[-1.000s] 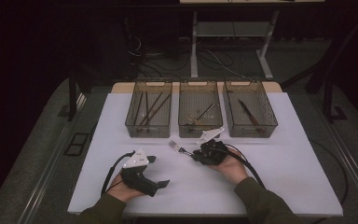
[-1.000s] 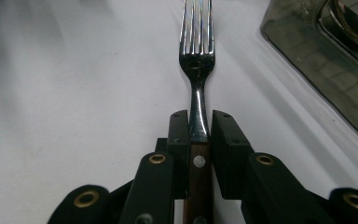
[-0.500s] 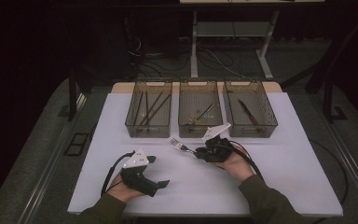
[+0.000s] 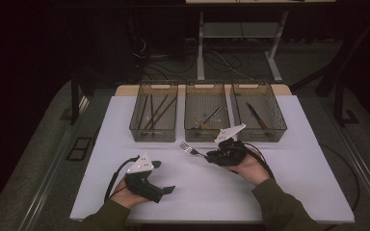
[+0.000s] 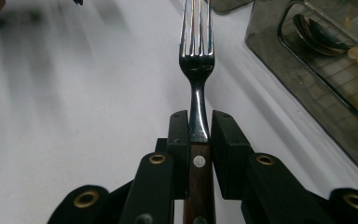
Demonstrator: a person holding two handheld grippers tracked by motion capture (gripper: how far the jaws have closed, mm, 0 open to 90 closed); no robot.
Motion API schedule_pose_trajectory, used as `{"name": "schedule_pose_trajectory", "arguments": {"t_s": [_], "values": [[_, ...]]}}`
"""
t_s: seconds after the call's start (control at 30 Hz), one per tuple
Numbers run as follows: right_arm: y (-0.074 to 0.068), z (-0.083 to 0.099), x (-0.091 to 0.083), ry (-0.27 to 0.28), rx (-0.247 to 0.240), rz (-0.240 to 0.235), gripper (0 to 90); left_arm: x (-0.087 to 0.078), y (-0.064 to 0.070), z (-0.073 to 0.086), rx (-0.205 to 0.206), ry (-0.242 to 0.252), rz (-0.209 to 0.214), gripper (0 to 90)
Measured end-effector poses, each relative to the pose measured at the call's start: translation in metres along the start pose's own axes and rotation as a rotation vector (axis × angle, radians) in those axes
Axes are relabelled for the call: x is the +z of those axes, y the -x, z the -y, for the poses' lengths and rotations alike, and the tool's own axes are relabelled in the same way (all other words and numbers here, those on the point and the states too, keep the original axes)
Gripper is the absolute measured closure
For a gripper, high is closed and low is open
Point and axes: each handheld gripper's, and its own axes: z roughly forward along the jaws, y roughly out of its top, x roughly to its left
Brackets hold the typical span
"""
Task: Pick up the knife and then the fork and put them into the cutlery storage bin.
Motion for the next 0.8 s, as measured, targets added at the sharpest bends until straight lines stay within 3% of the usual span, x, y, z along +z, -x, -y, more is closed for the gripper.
{"name": "schedule_pose_trajectory", "arguments": {"t_s": [0.8], "values": [[0.022, 0.001, -0.046, 0.073, 0.023, 0.011, 77.8, 0.003, -0.006, 0.002, 0.010, -0.011, -0.019, 0.0]]}}
